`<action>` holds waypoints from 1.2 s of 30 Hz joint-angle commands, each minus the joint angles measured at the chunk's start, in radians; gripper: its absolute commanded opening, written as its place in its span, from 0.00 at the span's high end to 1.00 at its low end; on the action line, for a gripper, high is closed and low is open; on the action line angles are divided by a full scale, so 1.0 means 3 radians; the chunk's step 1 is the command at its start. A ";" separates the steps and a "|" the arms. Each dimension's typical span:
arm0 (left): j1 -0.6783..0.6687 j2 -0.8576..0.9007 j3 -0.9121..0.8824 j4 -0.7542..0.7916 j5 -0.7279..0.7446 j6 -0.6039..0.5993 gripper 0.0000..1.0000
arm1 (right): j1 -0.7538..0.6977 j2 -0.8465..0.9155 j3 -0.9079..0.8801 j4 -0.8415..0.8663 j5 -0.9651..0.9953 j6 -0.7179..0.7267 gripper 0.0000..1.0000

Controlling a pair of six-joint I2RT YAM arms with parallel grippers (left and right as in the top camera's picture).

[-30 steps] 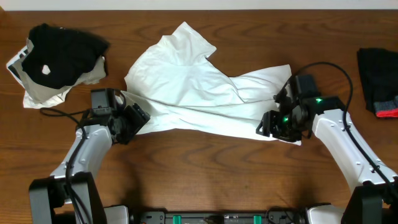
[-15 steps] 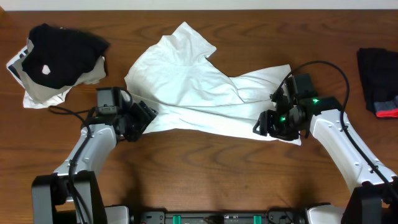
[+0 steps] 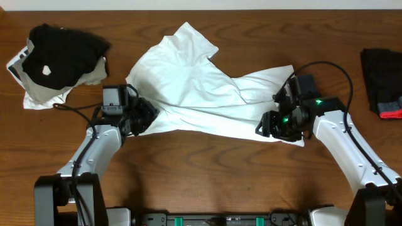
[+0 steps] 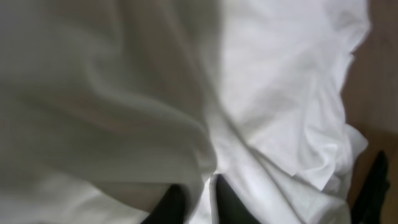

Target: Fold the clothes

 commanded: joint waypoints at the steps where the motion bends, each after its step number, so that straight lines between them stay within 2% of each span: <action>1: -0.0005 0.0027 0.0048 0.0141 -0.0065 0.0009 0.94 | 0.0027 0.0017 -0.0018 0.0000 -0.0032 -0.0048 0.43; 12: -0.0005 0.0027 0.0048 0.0711 -0.0622 0.0010 0.94 | 0.0027 0.0017 -0.0018 -0.0003 -0.0032 -0.0048 0.44; 23: -0.0005 0.0050 0.0048 0.0749 -0.1375 0.0010 0.94 | 0.0027 0.0017 -0.0018 -0.0015 -0.0032 -0.0048 0.44; 25: -0.0005 0.0050 0.0048 0.0834 -0.1408 0.0011 0.75 | 0.0027 0.0017 -0.0018 -0.0015 -0.0032 -0.0048 0.44; 26: -0.0005 0.0050 0.0048 0.0868 -0.1405 0.0011 0.71 | 0.0027 0.0017 -0.0018 -0.0015 -0.0032 -0.0048 0.44; 27: -0.0005 0.0050 0.0048 0.0903 -0.1405 0.0011 0.64 | 0.0027 0.0017 -0.0018 -0.0015 -0.0032 -0.0047 0.44; 28: -0.0005 0.0050 0.0048 0.0910 -0.1405 0.0013 0.47 | 0.0027 0.0017 -0.0018 -0.0014 -0.0032 -0.0048 0.43; 30: -0.0005 0.0050 0.0048 0.0898 -0.1401 0.0078 0.24 | 0.0027 0.0017 -0.0018 -0.0019 -0.0033 -0.0047 0.43; 34: -0.0005 0.0050 0.0048 0.0844 -0.1401 0.0174 0.13 | 0.0027 0.0017 -0.0018 -0.0117 0.0025 -0.0029 0.40; 36: -0.0005 0.0042 0.0048 0.0810 -0.1375 0.0177 0.10 | 0.0027 0.0017 -0.0018 -0.0229 0.0249 0.0155 0.39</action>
